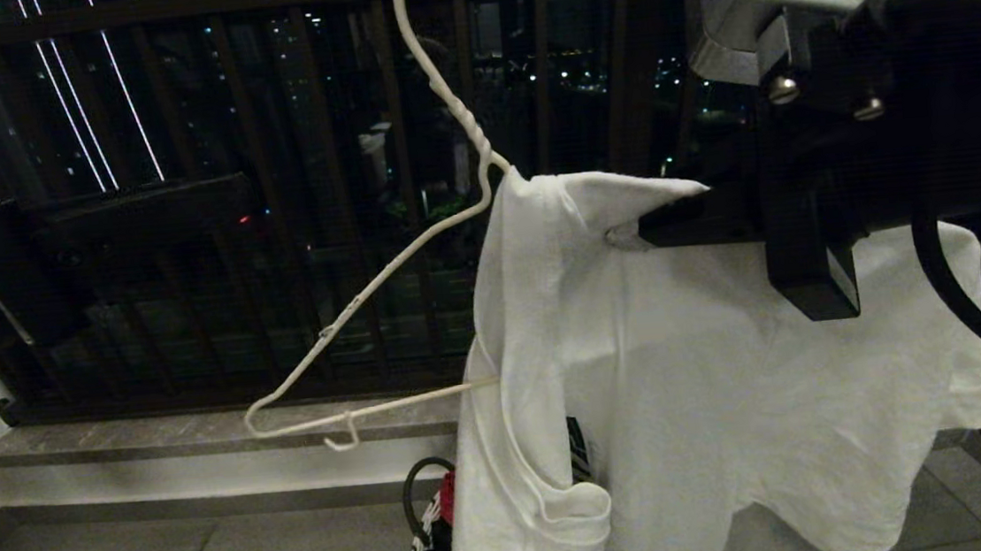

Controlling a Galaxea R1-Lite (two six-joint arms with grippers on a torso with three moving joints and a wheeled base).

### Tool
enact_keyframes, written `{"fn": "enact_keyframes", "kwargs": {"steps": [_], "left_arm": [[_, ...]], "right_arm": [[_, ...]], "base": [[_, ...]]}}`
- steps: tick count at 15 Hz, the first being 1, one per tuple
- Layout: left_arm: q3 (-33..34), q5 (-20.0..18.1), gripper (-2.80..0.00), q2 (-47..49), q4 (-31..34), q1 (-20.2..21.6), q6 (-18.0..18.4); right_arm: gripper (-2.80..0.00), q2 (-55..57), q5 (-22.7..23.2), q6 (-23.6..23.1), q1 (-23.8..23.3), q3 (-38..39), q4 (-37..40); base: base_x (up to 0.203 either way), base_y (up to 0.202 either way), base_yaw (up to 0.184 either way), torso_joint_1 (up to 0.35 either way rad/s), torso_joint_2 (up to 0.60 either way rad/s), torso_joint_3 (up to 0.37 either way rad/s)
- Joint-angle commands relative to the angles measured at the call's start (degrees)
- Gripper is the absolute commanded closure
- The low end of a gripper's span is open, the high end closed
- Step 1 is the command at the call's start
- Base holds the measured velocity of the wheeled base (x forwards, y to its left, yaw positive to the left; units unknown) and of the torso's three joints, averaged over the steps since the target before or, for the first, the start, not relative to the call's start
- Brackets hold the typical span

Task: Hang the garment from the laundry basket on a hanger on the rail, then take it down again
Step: Hang the clothes on the clothes rack

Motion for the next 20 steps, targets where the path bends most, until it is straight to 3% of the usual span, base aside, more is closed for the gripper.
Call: {"fn": "enact_keyframes", "kwargs": {"steps": [1,5,8,10,12,13,15,16,20], "left_arm": [[-3.3,-0.1,0.00,0.5,4.6,0.1,-0.9],[-18.0,-0.2,0.00,0.9,31.4,-0.8,-3.3],[-27.0,-0.1,0.00,2.7,48.9,-5.0,-3.6],[-27.5,3.7,0.00,6.3,50.9,-9.0,-3.7],[-26.8,11.1,0.00,10.0,50.9,-15.2,-4.4],[-26.4,14.2,0.00,12.7,50.8,-18.5,-5.9],[-26.2,17.4,0.00,18.3,50.1,-20.8,-9.5],[-26.2,18.7,-2.80,21.1,48.0,-21.2,-12.3],[-27.8,27.4,-2.80,28.3,42.1,-21.8,-21.5]], "right_arm": [[0.00,1.1,0.2,0.7,-1.4,-0.8,-0.4],[0.00,5.2,0.2,5.5,-3.9,-3.3,-7.2],[0.00,7.8,0.1,8.7,-5.5,-4.5,-11.5],[0.00,9.6,0.0,10.7,-6.4,-4.7,-15.7],[0.00,11.6,-0.2,11.3,-7.4,-5.7,-18.3],[0.00,12.6,-0.5,11.4,-7.6,-6.9,-18.6],[0.00,14.0,-1.3,11.4,-7.8,-9.1,-18.6],[0.00,14.1,-1.3,11.5,-7.8,-9.5,-18.6],[0.00,14.2,-1.5,11.4,-7.5,-10.8,-18.6]], "base": [[0.000,0.000,0.000,0.000,0.00,0.000],[0.000,0.000,0.000,0.000,0.00,0.000],[0.000,0.000,0.000,0.000,0.00,0.000],[0.000,0.000,0.000,0.000,0.00,0.000],[0.000,0.000,0.000,0.000,0.00,0.000],[0.000,0.000,0.000,0.000,0.00,0.000],[0.000,0.000,0.000,0.000,0.00,0.000],[0.000,0.000,0.000,0.000,0.00,0.000],[0.000,0.000,0.000,0.000,0.00,0.000]]}}
